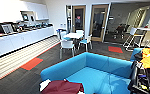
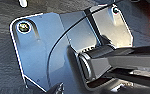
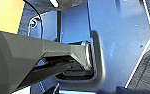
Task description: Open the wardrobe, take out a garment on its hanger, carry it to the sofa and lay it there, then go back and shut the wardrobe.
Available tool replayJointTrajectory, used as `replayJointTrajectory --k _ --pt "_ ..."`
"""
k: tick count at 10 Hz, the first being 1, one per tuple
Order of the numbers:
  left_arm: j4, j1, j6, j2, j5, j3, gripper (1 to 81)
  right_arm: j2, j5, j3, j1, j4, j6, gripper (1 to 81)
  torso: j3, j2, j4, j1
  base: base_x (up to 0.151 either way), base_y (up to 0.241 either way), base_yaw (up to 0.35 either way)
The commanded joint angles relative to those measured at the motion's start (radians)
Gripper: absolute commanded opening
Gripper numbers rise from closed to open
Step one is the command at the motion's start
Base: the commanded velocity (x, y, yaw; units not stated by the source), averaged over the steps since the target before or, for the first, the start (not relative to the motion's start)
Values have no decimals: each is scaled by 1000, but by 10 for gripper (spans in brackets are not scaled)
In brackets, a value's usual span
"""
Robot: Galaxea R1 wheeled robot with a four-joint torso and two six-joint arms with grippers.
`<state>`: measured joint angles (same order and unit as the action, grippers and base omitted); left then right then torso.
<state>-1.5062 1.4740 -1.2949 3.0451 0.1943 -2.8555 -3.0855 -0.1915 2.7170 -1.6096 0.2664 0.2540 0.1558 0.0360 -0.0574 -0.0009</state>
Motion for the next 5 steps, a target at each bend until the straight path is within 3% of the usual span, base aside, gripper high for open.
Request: replayJointTrajectory --k 1,5 --pt "-11 -31 3 0 -36 -4 811 -14 47 -7 23 5 -4 811 0 0 0 1 0 0 255" --pt "-12 -31 11 2 -36 -4 811 -14 47 -5 19 5 -4 811 0 0 0 1 0 0 271"
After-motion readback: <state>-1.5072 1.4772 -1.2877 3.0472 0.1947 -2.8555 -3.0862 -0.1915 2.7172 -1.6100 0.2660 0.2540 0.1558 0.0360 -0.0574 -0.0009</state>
